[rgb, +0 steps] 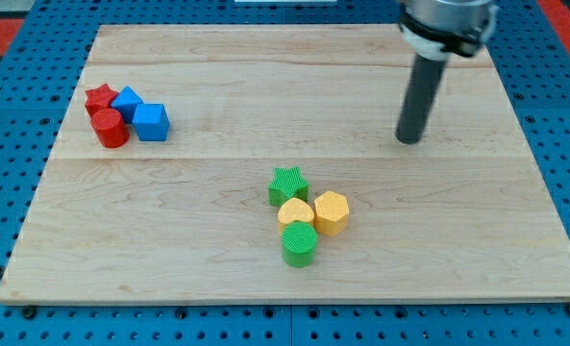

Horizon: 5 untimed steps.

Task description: Point your arm at the yellow hexagon

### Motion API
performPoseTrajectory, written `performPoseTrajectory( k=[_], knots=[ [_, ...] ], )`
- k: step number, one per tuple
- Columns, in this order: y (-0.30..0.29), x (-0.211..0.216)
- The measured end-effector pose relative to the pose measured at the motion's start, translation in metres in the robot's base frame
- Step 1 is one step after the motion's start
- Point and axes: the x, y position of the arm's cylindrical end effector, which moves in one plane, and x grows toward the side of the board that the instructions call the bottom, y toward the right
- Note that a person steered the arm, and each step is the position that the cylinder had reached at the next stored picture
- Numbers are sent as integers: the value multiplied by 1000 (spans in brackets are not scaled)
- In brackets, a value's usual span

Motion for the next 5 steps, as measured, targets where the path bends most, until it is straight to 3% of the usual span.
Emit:
performPoseTrajectory(
  k=[1, 2, 5],
  knots=[
    [-11, 67],
    [-43, 96],
    [-64, 98]
  ],
)
